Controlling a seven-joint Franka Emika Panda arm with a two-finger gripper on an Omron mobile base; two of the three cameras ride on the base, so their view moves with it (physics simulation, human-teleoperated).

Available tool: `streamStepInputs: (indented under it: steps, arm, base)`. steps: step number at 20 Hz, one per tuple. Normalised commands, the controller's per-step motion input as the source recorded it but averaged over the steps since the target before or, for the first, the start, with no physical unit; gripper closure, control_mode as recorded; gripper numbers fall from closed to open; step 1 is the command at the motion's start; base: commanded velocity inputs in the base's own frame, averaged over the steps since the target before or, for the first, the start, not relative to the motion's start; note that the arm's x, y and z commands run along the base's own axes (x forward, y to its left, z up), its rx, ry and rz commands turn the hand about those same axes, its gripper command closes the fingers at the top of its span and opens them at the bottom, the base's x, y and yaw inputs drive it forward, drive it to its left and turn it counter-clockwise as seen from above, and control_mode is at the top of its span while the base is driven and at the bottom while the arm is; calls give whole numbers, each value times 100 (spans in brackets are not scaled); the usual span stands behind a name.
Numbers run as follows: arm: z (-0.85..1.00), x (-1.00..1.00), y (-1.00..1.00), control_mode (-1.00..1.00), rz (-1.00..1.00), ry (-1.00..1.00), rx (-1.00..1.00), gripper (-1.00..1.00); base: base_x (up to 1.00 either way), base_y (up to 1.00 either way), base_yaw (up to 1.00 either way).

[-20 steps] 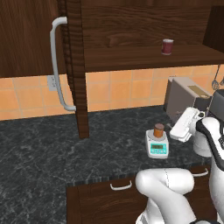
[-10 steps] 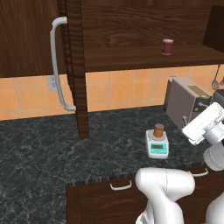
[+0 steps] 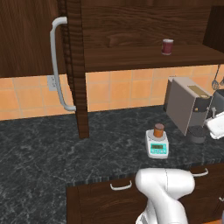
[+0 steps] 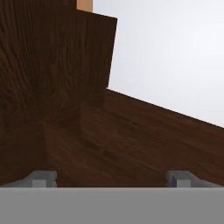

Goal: Pick the jam and place it on the digital scale for weighing, and close the cabinet.

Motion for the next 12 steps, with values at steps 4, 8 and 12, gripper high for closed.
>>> streamStepInputs:
  steps: [4, 8, 12]
  arm:
    - [26, -33, -39, -100, 0, -8, 0, -100]
    - [31, -30, -25, -100, 0, -5, 0, -100]
    - [24, -59, -69, -100, 0, -6, 1, -100]
  base:
    - [0, 0, 0]
    - [0, 0, 0]
    - [0, 0, 0]
